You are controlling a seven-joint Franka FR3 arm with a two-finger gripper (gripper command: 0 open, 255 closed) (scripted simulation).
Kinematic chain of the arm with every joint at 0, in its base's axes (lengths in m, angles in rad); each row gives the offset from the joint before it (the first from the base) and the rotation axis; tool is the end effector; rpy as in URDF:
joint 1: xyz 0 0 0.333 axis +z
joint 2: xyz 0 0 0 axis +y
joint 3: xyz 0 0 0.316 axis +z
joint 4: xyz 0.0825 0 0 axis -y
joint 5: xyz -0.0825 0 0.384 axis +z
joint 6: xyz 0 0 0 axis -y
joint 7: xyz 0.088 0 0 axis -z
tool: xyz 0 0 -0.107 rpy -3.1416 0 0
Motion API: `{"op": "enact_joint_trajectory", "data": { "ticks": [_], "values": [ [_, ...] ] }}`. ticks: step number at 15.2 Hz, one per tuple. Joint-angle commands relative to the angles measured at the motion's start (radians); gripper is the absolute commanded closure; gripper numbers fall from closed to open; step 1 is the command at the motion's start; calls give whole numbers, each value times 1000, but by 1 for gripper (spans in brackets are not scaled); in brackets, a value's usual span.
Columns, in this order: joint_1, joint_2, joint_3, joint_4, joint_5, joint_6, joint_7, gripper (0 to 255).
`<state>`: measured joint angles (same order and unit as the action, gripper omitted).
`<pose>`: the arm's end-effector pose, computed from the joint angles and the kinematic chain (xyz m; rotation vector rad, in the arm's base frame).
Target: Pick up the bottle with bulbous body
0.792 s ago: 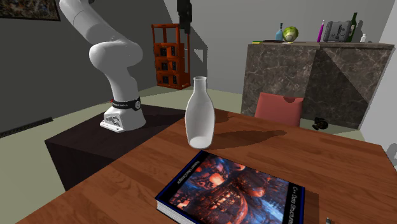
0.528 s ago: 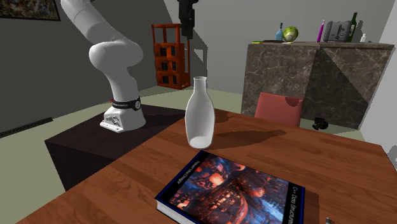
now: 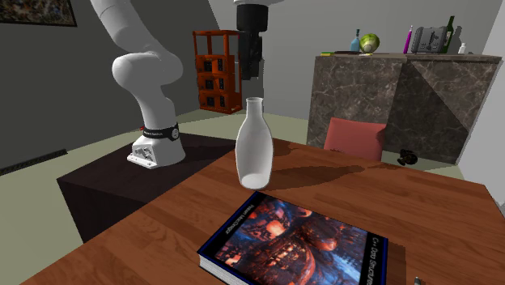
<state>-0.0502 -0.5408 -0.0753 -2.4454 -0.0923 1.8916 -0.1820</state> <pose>0.3808 -0.0569 0.4898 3.0917 0.1504 -0.0320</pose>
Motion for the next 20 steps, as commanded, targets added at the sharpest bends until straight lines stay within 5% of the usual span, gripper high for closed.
{"op": "enact_joint_trajectory", "data": {
  "ticks": [1, 13, 14, 20],
  "values": [
    [-12, 63, -27, 2, 7, 55, -8, 0],
    [-24, 182, -63, -60, 20, 227, -21, 0],
    [-24, 184, -63, -60, 20, 228, -21, 255],
    [-24, 183, -63, -59, 20, 227, -21, 255]
  ]
}}
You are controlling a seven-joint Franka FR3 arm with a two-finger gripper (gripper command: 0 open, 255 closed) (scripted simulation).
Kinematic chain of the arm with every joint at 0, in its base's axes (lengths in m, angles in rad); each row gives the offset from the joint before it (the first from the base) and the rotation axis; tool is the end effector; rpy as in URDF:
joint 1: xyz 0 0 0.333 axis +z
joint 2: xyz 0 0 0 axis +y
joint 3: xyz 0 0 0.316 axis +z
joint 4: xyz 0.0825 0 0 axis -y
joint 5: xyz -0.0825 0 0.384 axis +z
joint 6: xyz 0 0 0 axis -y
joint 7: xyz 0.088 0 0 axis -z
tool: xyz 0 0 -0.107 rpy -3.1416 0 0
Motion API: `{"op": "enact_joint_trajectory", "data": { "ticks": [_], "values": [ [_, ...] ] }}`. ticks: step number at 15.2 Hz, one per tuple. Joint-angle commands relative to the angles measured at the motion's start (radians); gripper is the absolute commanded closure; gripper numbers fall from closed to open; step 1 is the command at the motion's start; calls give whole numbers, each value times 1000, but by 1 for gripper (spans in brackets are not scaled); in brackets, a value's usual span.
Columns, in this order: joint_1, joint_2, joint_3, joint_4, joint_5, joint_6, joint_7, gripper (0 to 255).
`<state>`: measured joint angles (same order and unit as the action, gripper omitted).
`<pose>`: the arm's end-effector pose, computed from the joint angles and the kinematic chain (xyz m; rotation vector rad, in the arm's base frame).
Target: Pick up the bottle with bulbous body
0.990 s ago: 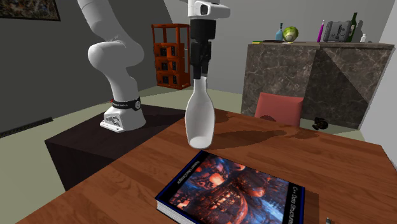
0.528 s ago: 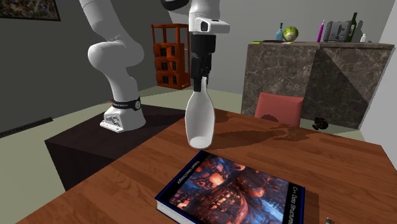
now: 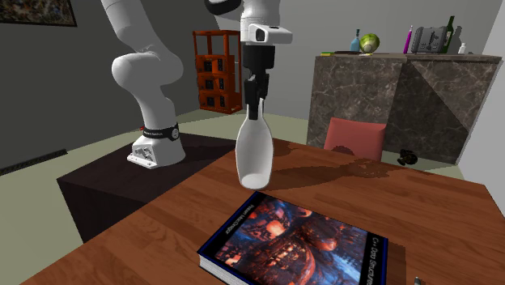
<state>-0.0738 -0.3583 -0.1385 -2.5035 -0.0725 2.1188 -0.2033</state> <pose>0.4090 -0.0915 0.4077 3.1338 0.0612 -0.0480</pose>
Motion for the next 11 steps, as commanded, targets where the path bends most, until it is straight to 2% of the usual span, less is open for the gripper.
{"op": "enact_joint_trajectory", "data": {
  "ticks": [1, 3, 11],
  "values": [
    [0, 1, 0, -1, 0, 0, 0, 255],
    [0, 0, 0, -2, 0, 0, 0, 255],
    [0, -44, 6, 72, 1, -118, 0, 255]
  ]
}}
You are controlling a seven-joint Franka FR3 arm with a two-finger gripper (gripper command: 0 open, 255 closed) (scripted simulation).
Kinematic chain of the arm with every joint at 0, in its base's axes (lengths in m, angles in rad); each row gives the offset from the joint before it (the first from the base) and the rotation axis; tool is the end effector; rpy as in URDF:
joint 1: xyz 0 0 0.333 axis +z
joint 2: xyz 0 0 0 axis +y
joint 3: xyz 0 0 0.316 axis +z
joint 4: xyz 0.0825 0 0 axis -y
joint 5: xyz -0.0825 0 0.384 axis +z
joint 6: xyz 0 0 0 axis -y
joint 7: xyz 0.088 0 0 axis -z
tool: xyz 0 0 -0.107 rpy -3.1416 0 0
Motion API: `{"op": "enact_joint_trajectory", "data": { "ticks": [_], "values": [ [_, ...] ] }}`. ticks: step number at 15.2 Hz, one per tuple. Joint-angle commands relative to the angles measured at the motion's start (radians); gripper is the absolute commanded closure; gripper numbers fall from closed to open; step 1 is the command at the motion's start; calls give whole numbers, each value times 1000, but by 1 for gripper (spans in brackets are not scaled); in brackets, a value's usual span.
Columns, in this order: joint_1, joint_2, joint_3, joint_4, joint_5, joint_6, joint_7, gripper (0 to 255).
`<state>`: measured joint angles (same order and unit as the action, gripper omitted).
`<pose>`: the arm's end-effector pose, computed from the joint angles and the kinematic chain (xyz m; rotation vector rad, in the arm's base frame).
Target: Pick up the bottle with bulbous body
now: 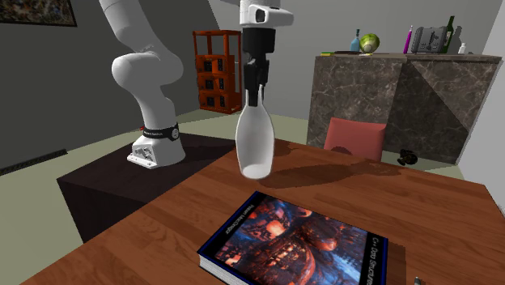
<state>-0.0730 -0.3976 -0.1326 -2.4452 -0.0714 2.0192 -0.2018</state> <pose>0.4082 -0.0907 0.4424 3.1342 0.0614 -0.0511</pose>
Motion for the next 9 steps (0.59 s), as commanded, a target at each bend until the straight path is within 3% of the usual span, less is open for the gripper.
{"op": "enact_joint_trajectory", "data": {
  "ticks": [1, 9],
  "values": [
    [0, -9, 1, 24, 0, -33, -1, 255],
    [1, -29, 5, 91, 2, -120, -2, 255]
  ]
}}
